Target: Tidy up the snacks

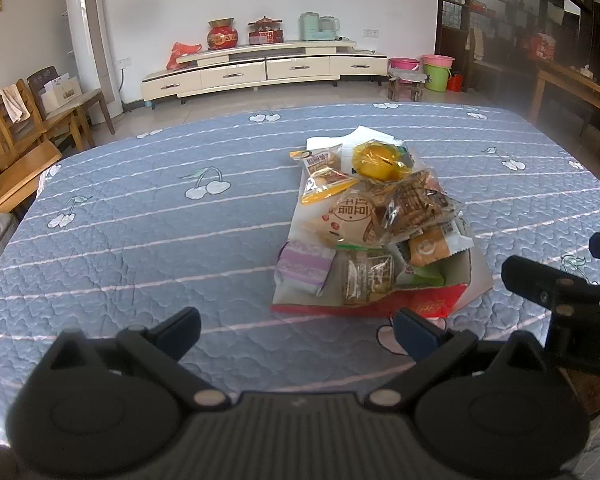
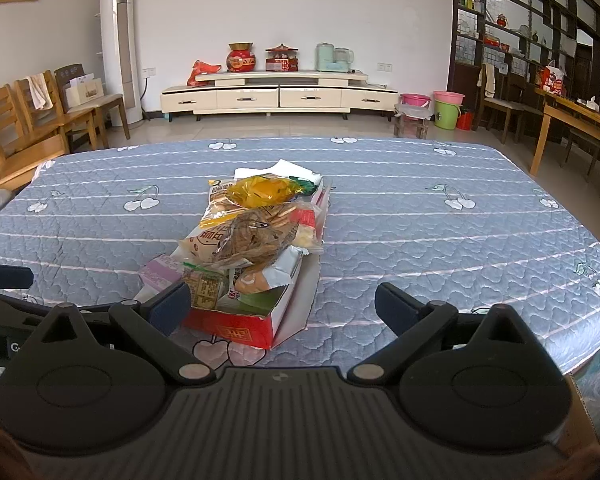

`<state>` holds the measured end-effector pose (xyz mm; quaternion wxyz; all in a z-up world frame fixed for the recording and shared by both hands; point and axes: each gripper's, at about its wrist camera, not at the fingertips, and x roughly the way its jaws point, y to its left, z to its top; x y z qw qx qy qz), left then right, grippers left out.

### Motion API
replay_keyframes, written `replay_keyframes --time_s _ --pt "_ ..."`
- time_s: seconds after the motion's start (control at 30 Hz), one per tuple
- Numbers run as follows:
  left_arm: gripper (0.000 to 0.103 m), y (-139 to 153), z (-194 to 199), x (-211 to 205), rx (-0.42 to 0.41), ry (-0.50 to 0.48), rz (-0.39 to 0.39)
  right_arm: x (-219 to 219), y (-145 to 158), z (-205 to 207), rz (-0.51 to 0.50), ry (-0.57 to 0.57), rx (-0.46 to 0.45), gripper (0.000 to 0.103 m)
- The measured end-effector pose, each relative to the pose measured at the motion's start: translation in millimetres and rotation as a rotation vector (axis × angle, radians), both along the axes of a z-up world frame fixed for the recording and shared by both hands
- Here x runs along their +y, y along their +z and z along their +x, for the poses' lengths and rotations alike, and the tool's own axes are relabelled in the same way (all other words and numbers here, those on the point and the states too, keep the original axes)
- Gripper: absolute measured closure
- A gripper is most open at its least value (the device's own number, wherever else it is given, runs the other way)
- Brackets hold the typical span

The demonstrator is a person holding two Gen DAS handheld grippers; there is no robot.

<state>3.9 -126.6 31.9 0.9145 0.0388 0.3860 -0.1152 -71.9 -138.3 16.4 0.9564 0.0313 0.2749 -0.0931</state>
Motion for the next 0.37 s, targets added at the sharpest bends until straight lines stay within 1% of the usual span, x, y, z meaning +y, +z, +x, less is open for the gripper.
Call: replay_keyframes --time_s 0.37 --pt "0.001 1.1 1.2 2.7 0.003 0.003 -0.029 -2.1 1.7 -0.1 -0.005 0.003 -0.002 0.0"
